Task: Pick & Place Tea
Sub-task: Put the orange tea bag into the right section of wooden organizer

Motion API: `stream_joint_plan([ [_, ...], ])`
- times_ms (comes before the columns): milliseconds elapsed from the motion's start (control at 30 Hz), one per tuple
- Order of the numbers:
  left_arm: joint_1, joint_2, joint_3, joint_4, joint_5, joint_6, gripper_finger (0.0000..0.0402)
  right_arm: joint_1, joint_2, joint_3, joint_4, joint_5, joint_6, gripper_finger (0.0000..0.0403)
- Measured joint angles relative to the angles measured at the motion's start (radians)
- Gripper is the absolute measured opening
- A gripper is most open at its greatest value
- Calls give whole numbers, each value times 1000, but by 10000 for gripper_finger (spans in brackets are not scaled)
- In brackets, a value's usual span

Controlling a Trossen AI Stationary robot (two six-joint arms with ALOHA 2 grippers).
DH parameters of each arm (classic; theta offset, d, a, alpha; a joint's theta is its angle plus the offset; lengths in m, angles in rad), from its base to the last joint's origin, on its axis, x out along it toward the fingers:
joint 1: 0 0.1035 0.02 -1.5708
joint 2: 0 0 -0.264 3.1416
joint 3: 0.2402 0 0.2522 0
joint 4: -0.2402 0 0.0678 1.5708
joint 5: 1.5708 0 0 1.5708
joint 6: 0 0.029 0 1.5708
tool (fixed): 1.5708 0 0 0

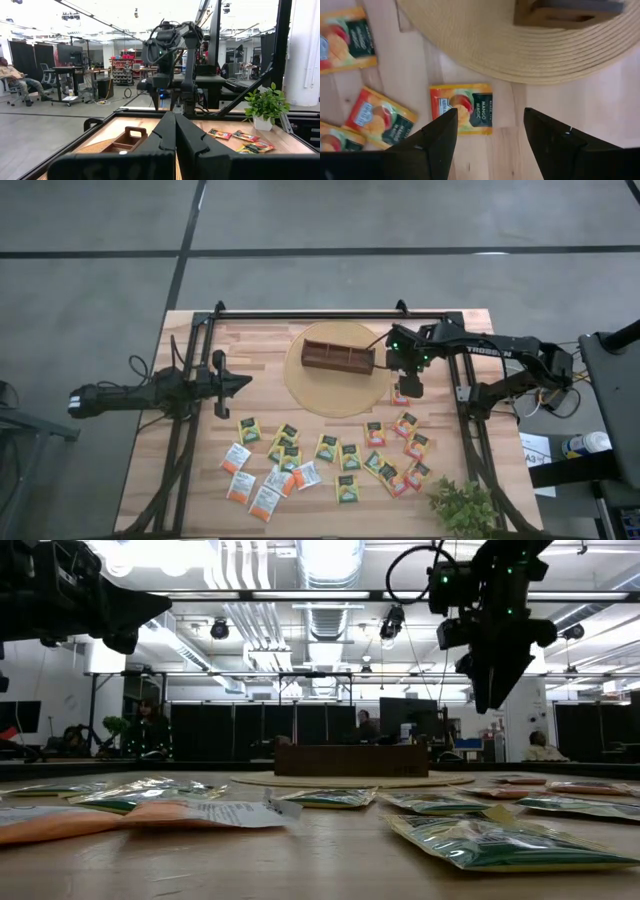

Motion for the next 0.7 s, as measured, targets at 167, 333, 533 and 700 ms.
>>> stream_joint_plan([
  [167, 0, 0, 0, 0, 0, 0, 0, 0, 7, -66, 35, 0, -15, 226],
  [333, 0, 0, 0, 0, 0, 0, 0, 0, 25, -116, 44, 0, -12, 226],
  [533, 0, 0, 0, 0, 0, 0, 0, 0, 78, -160, 130, -16, -18, 226],
  [700, 0, 0, 0, 0, 0, 0, 0, -1, 119, -165, 184, -16, -36, 226],
])
